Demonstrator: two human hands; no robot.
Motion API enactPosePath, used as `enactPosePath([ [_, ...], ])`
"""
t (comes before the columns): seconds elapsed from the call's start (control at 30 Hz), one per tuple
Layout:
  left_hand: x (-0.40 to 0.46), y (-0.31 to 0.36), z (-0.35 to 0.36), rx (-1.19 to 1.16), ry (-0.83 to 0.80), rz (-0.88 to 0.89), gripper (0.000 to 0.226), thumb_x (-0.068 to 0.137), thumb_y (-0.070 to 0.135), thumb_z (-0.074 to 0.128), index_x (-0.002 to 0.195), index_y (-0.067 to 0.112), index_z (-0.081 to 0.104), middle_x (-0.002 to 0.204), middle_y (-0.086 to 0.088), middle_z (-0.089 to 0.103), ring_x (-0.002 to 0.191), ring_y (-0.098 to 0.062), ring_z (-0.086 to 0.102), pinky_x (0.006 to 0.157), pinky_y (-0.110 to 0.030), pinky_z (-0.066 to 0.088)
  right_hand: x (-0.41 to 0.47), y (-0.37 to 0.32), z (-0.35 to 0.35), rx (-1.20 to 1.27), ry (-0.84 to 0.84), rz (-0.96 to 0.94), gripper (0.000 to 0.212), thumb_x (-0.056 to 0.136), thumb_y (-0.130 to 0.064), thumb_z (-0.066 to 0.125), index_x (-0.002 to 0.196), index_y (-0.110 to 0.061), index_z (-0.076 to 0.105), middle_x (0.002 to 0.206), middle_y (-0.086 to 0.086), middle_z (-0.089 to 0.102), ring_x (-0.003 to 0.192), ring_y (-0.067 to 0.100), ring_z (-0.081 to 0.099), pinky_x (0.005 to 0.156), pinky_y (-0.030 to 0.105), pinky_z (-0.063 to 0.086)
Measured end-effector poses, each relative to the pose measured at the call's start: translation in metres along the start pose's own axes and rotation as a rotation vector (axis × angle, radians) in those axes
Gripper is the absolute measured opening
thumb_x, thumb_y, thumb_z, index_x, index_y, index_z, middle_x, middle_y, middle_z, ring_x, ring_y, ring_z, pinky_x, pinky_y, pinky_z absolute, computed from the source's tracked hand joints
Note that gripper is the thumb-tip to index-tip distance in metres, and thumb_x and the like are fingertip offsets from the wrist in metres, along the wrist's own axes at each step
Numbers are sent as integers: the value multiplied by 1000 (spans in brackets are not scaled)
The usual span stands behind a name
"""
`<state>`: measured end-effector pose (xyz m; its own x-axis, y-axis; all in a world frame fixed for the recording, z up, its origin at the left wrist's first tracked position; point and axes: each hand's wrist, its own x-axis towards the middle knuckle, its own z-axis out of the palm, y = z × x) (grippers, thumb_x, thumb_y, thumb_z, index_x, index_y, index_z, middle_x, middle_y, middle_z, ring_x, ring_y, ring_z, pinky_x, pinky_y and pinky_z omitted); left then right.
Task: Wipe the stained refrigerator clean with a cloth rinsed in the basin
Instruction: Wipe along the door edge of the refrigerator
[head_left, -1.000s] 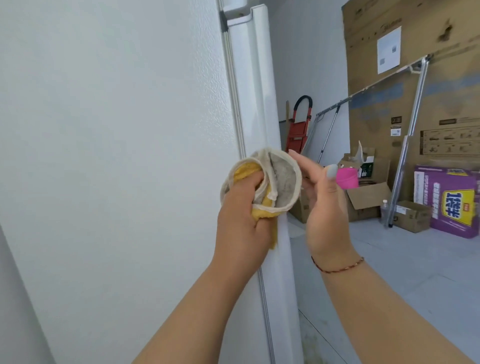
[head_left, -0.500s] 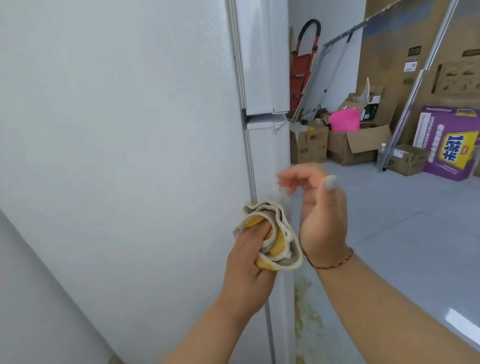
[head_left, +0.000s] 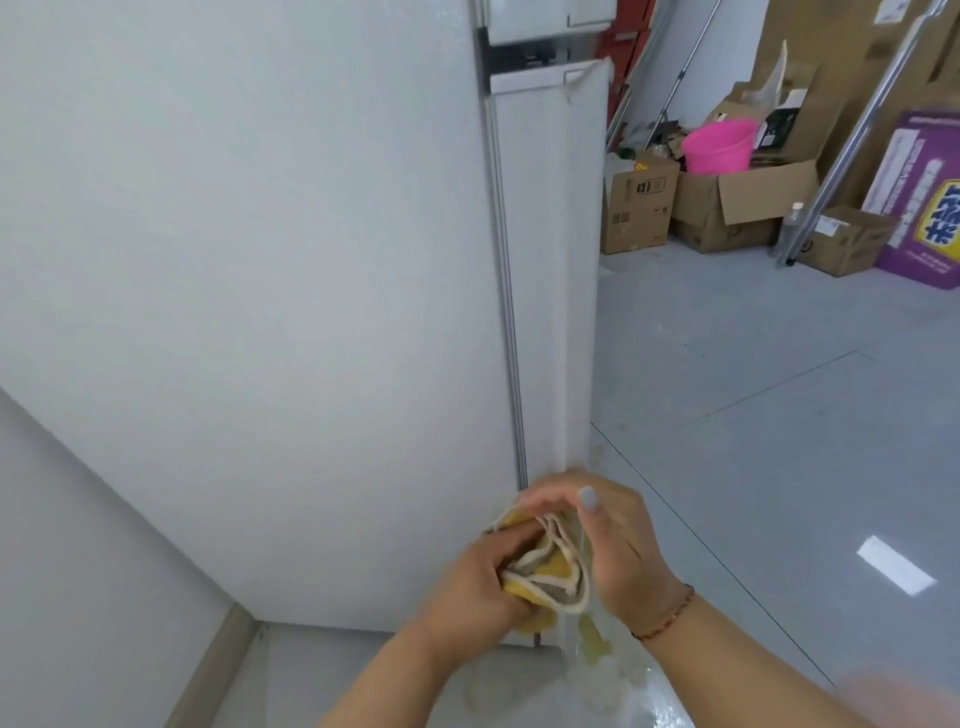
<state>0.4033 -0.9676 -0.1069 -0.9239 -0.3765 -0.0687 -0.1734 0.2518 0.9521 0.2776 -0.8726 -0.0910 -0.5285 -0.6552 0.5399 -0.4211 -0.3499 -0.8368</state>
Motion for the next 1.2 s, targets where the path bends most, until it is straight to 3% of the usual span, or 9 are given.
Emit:
enactPosePath([
  [0.13, 0, -66, 21, -515, -47, -379, 75, 55, -8, 57, 127, 9, 59, 100, -9, 64, 93, -22, 60, 74, -30, 50, -21, 21, -6, 32, 68, 113, 60, 94, -65, 31, 82, -24, 73, 81, 0, 72, 76, 22, 70, 69, 40, 56],
  [0.2, 5, -89, 32, -937, 52, -491, 71, 54, -6, 53, 126, -6, 53, 109, -21, 59, 99, -35, 59, 76, -37, 53, -28, 31, -9, 43, 111, 152, 60, 92, -67, 33, 80, -24, 73, 78, 0, 72, 73, 21, 70, 69, 33, 56],
  [0.3, 16, -90, 44, -1348, 181, -538, 49, 77, 18, 57, 120, -5, 57, 114, -27, 57, 98, -39, 59, 81, -44, 52, -39, 44, -11, 8, 183, 179, 60, 92, -67, 33, 78, -24, 72, 73, -1, 72, 68, 17, 69, 66, 27, 54],
  [0.43, 39, -92, 62, -1249, 321, -621, 25, 96, 16, 46, 103, 1, 64, 87, -18, 67, 76, -26, 64, 70, -37, 53, -48, 55, -6, -2, 278, 220, 59, 90, -69, 34, 75, -27, 72, 71, 2, 71, 64, 20, 68, 62, 33, 55],
  [0.53, 48, -98, 77, -1068, 376, -720, 31, 100, 4, 37, 79, 4, 60, 62, -11, 55, 51, -19, 56, 58, -30, 42, -53, 61, 3, -7, 312, 246, 60, 90, -69, 34, 73, -24, 71, 70, 4, 70, 63, 20, 68, 61, 32, 55],
  [0.67, 61, -120, 90, -1006, 422, -849, 38, 100, 5, 32, 69, 6, 52, 54, -8, 43, 49, -17, 39, 56, -28, 30, -68, 70, 7, -25, 340, 286, 63, 89, -70, 34, 71, -22, 70, 68, 5, 70, 63, 20, 67, 61, 35, 55],
  [0.9, 66, -159, 102, -1077, 509, -974, 35, 100, 8, 31, 67, 4, 42, 50, -3, 29, 28, -14, 25, 37, -20, 36, -82, 67, -3, 37, 411, 350, 75, 80, -79, 39, 69, -12, 70, 68, 15, 68, 63, 26, 66, 61, 36, 55],
  [1.07, 57, -157, 91, -1045, 495, -963, 33, 96, 2, 35, 71, -7, 55, 52, -19, 61, 64, -31, 53, 59, -39, 44, -77, 60, -4, 67, 426, 409, 75, 78, -80, 40, 69, -13, 70, 68, 16, 69, 62, 30, 67, 64, 41, 55],
  [1.2, 47, -146, 74, -1088, 539, -920, 30, 94, 8, 36, 90, -1, 65, 82, -21, 66, 75, -33, 60, 69, -38, 50, -71, 62, 7, 119, 429, 506, 73, 78, -77, 40, 63, -12, 69, 64, 16, 68, 60, 32, 66, 63, 42, 56],
])
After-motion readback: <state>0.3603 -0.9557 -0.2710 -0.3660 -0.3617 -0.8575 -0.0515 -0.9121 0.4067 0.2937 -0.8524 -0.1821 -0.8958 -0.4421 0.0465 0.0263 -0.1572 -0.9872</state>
